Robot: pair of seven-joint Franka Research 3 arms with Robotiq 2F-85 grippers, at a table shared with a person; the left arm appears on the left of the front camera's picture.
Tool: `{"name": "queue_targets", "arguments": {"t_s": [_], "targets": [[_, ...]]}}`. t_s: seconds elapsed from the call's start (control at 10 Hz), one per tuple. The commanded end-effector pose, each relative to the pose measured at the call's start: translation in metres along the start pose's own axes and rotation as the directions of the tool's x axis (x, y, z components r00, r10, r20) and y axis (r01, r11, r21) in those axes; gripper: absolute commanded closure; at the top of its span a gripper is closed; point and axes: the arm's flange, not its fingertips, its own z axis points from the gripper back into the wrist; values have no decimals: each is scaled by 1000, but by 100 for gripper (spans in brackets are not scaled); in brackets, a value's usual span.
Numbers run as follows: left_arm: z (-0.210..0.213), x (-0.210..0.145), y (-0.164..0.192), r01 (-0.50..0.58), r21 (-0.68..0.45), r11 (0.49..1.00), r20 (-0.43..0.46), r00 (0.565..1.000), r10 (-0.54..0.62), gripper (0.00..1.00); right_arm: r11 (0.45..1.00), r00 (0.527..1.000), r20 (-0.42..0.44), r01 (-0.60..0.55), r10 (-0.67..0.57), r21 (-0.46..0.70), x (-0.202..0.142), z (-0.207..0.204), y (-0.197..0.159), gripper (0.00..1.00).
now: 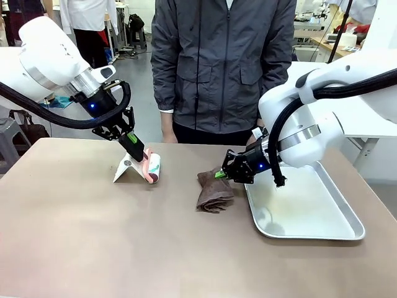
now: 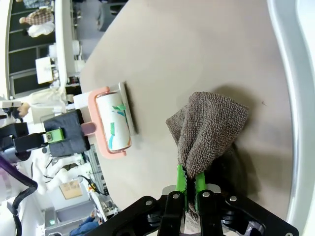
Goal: Clean the surface of the table.
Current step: Return the Lint Roller and towel to their original positions.
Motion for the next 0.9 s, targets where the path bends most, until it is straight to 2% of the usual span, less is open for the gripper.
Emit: {"name": "queue_targets", "arguments": {"t_s": [0.0,0.2,0.3,0.4,0.5,0.6,0.7,0.8], "targets": [[6,5,0,-36,11,999,25,999,36,78,1000,1000,-12,14,-14,-9,7,-3,6,93],[3,6,1,-42,22,999,15,999,41,78,1000,999,-25,22,-22,-23,8,-4,4,93],[3,5,2,-41,25,999,15,999,40,21,999,999,-30,26,-27,-20,8,-5,4,50],[4,5,2,-43,28,999,20,999,43,21,999,999,-32,27,-28,-22,9,-4,4,38],[6,5,1,-43,24,999,23,999,43,0,999,999,-33,26,-26,-20,9,-5,4,0],[9,3,1,-47,25,999,35,998,47,17,999,999,-36,28,-29,-14,10,-5,4,0],[12,2,1,-49,21,999,39,998,48,0,999,999,-37,32,-32,-10,10,-5,3,0],[16,0,3,-54,15,998,51,997,54,0,1000,999,-40,30,-31,-4,9,-4,3,14]]}}
